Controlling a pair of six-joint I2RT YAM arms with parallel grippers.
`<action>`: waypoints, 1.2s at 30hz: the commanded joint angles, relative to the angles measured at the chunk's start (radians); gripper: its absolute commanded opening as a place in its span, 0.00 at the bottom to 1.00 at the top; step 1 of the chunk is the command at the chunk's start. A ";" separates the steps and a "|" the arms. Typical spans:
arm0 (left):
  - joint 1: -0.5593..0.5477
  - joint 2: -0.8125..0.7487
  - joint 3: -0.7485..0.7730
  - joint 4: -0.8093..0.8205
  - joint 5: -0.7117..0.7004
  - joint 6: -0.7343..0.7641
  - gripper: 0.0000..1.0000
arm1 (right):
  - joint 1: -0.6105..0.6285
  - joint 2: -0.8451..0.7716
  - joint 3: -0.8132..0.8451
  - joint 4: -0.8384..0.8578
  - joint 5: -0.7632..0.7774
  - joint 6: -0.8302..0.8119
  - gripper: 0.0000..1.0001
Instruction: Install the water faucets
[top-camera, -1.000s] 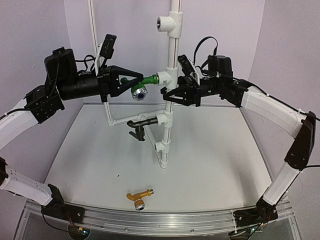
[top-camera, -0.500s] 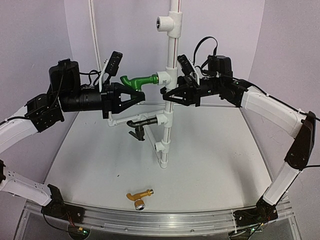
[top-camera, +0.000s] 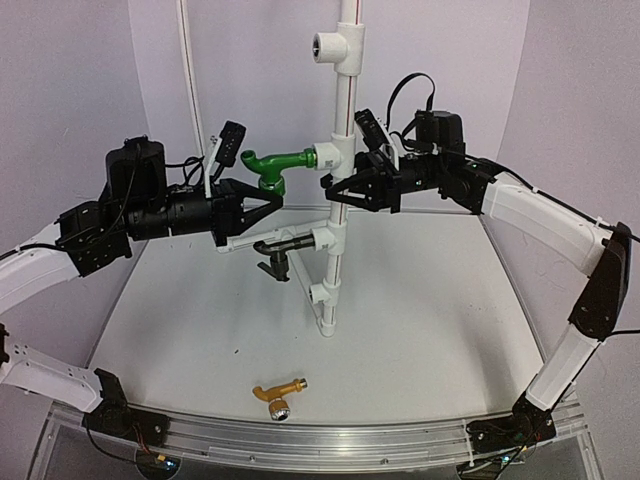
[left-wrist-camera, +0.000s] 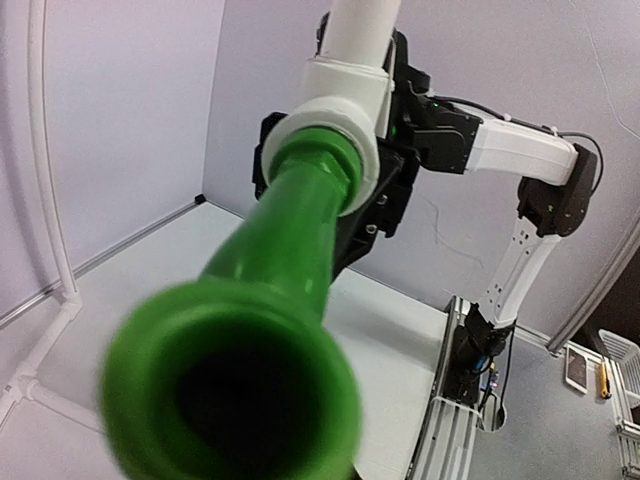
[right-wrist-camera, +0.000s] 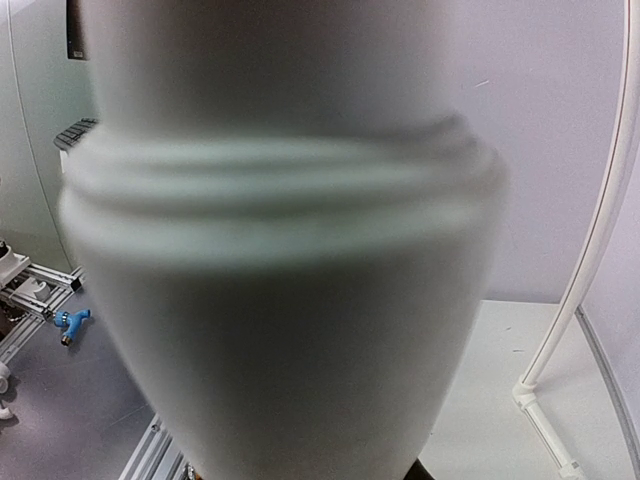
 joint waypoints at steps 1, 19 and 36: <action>0.041 -0.008 -0.011 0.126 -0.067 -0.030 0.00 | 0.004 0.033 -0.004 -0.148 -0.002 0.167 0.00; 0.153 0.035 0.151 0.138 0.082 -0.031 0.00 | 0.005 0.017 -0.027 -0.148 -0.002 0.161 0.00; 0.106 0.052 0.226 0.024 0.323 0.032 0.00 | 0.005 0.032 -0.011 -0.149 0.015 0.166 0.00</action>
